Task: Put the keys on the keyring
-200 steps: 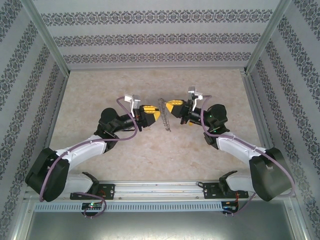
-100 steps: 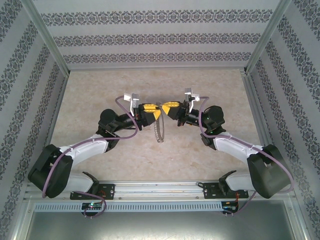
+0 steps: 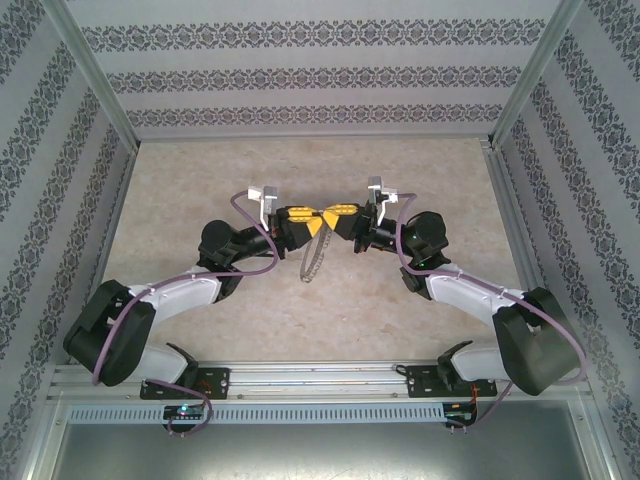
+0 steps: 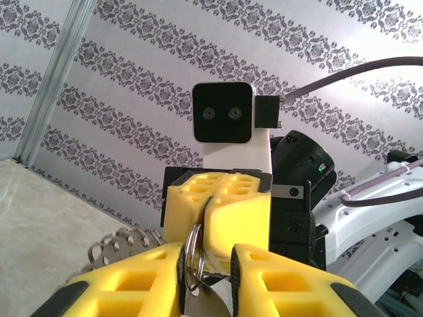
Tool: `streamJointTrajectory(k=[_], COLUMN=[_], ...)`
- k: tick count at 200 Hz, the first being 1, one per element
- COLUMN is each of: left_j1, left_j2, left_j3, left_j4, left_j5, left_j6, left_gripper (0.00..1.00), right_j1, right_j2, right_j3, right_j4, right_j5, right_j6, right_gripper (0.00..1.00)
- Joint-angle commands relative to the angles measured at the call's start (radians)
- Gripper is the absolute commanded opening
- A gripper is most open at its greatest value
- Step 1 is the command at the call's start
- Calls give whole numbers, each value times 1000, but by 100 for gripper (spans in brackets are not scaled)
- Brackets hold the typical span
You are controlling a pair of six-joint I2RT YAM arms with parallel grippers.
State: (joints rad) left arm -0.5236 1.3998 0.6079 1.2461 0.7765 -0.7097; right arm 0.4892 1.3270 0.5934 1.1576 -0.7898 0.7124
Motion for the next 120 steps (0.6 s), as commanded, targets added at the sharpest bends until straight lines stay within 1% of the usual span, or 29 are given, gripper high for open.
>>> streamJointTrajectory(k=[1,15,28,56,75,76,81,82,83,84,85,94,105,120], left_j1=[1,2,1,2,3,3,3,2,3,2,3,5,5,5], left_j2=[8,13,14,19,15,14,9,9,8,7,6,-12,-38,-80], left_j3=[-2,-4,-4,0,-2,-1,-1,-2,-1,-2,-2,0,4,20], left_j4=[114,121,127,128,121,119,108,107,103,99,95,51,-26,-157], left_j5=[7,7,5,14,23,24,29,30,32,33,34,50,71,103], left_j6=[-23,-26,-28,-29,-15,-13,-3,-1,1,4,7,39,96,187], left_gripper=[23,21,15,0,0,0,0,0,0,0,0,0,0,0], right_j1=[12,13,13,12,6,4,-4,-4,-6,-10,-11,-34,-67,-105], right_j2=[6,7,9,12,6,4,-2,-2,-4,-8,-10,-35,-75,-143], right_j3=[6,8,8,8,9,8,4,4,3,1,0,-12,-29,-47], right_j4=[68,65,63,62,52,49,46,46,46,44,43,34,6,-81], right_j5=[6,4,3,6,10,11,16,16,17,20,21,28,35,41], right_j6=[5,4,2,2,5,6,8,8,8,10,11,19,24,7], right_gripper=[0,0,0,0,0,4,15,15,17,21,23,35,43,48])
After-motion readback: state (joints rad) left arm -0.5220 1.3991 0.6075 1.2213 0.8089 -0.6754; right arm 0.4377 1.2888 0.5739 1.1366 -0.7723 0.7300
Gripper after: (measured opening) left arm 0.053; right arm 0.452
